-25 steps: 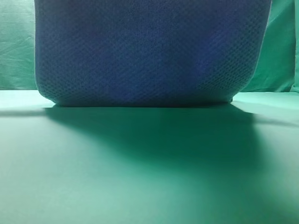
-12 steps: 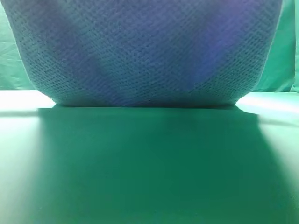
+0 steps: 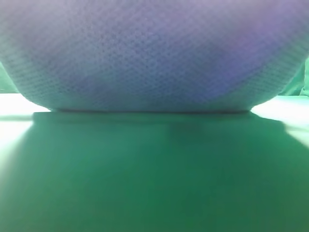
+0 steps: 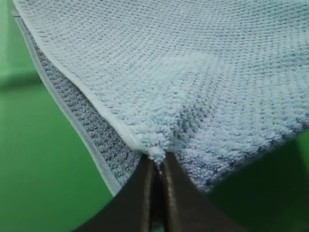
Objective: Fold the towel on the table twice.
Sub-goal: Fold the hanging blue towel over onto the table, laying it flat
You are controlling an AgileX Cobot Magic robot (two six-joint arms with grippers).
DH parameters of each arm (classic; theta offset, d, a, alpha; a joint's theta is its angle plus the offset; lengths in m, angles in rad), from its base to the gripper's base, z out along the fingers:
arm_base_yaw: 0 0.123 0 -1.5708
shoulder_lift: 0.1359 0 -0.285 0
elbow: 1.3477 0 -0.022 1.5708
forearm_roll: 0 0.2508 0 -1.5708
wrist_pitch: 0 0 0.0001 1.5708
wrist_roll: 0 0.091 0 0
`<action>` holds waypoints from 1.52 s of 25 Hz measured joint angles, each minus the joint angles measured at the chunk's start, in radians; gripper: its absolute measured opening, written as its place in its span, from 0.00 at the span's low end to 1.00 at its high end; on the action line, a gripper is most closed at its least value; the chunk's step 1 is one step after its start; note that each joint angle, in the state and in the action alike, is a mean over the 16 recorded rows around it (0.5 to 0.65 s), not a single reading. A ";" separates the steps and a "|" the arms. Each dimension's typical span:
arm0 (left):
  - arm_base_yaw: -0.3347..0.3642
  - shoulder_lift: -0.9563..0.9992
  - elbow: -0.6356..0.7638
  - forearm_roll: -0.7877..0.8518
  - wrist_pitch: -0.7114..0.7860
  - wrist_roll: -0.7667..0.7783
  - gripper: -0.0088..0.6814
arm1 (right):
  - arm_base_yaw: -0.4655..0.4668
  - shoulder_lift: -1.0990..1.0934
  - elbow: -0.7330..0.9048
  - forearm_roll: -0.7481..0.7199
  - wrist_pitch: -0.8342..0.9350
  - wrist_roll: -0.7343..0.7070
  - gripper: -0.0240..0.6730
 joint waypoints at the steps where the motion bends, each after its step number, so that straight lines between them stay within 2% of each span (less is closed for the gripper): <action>1: -0.003 -0.010 0.015 -0.004 0.001 0.000 0.01 | 0.000 -0.019 0.012 0.003 0.009 0.006 0.03; 10: -0.026 -0.054 0.095 -0.030 0.010 -0.001 0.01 | 0.000 -0.148 0.100 0.028 0.078 0.043 0.03; 18: -0.042 -0.016 0.109 -0.040 -0.047 -0.002 0.01 | 0.000 -0.155 0.166 0.026 0.001 0.060 0.03; 28: -0.044 0.133 0.109 -0.069 -0.252 -0.002 0.01 | 0.000 0.002 0.179 -0.030 -0.240 0.069 0.03; 38: -0.044 0.275 0.105 -0.155 -0.461 0.044 0.01 | -0.002 0.251 0.087 -0.094 -0.395 0.078 0.03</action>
